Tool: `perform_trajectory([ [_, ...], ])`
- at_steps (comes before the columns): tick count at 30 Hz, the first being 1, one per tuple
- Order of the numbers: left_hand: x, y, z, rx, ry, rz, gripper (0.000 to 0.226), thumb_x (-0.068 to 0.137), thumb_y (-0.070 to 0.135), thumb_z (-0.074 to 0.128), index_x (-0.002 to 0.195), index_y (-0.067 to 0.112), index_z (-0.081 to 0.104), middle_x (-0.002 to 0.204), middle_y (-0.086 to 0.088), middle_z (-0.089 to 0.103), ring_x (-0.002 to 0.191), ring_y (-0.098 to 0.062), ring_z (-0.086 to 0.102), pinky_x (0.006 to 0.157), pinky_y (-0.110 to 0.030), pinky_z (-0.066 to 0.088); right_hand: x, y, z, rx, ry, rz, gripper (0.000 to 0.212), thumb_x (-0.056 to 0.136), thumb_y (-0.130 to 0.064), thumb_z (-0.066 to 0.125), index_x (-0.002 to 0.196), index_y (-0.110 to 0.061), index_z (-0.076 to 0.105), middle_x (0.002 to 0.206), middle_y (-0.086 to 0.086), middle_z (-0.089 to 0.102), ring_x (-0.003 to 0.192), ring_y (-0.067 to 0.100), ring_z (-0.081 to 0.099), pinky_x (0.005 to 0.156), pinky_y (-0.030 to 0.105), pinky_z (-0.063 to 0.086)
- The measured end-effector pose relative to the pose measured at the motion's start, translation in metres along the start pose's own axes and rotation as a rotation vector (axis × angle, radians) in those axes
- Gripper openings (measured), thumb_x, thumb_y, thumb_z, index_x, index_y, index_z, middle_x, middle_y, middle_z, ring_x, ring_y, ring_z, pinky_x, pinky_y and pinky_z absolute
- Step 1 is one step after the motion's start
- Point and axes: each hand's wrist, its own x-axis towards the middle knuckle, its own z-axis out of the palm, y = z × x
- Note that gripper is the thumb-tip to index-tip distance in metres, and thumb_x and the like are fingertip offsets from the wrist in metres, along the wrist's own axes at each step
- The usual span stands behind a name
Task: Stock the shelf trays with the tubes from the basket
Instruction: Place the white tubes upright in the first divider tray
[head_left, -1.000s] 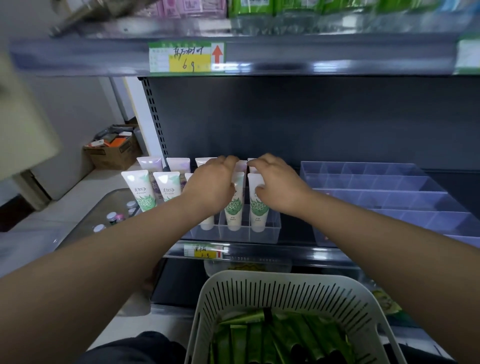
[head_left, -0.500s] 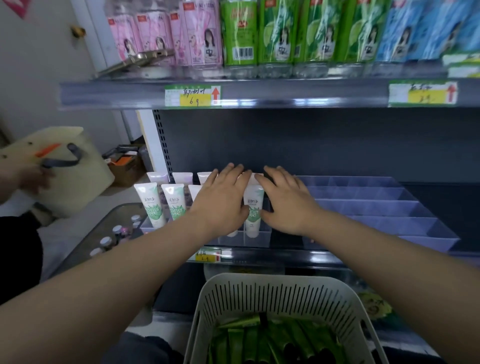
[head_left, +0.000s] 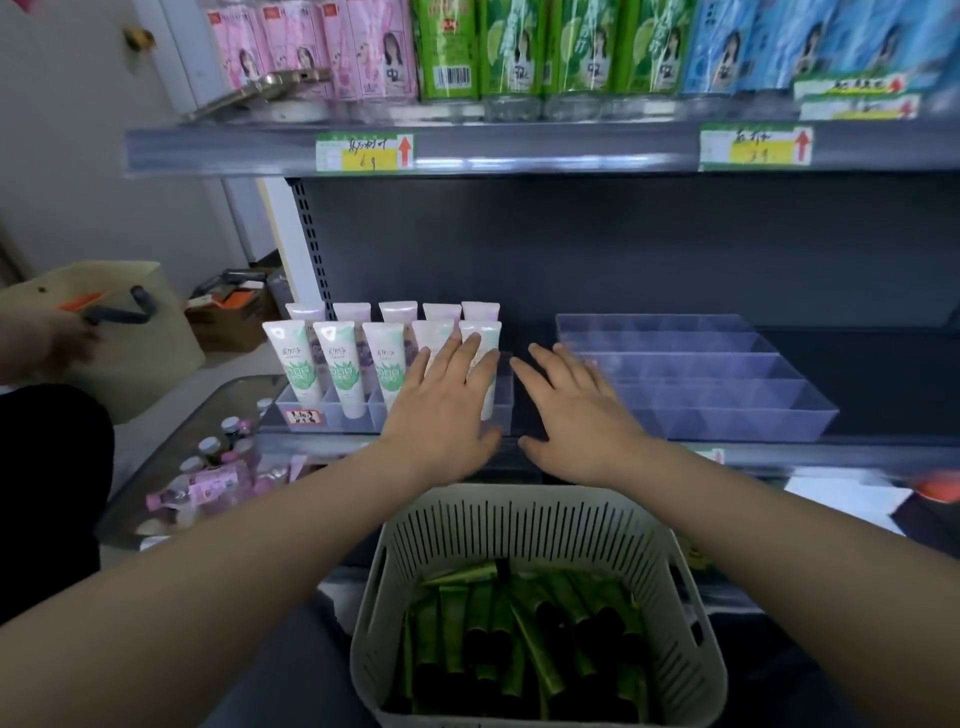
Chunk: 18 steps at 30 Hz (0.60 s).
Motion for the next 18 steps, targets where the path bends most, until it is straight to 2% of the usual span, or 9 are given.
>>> perform_trajectory([
  [13, -0.046, 0.023, 0.067, -0.072, -0.132, -0.026, 0.08, 0.089, 0.051, 0.045, 0.15, 0.016, 0.007, 0.158, -0.007, 0.009, 0.147, -0.023, 0.001, 0.12, -0.043, 0.006, -0.046, 0.005, 0.061, 0.094, -0.148, 0.062, 0.083, 0.089, -0.035, 0.057, 0.151, -0.023, 0.002, 0.159, 0.003, -0.002, 0.147, 0.022, -0.003, 0.12, 0.042, 0.006],
  [18, -0.053, 0.022, 0.095, -0.12, -0.159, -0.024, 0.078, 0.086, 0.047, 0.052, 0.147, 0.013, 0.019, 0.152, -0.006, 0.024, 0.143, -0.022, 0.017, 0.118, -0.037, 0.013, -0.052, 0.009, 0.094, 0.152, -0.221, 0.082, 0.084, 0.086, -0.035, 0.061, 0.151, -0.02, 0.008, 0.159, 0.003, 0.003, 0.147, 0.021, 0.0, 0.121, 0.04, 0.006],
])
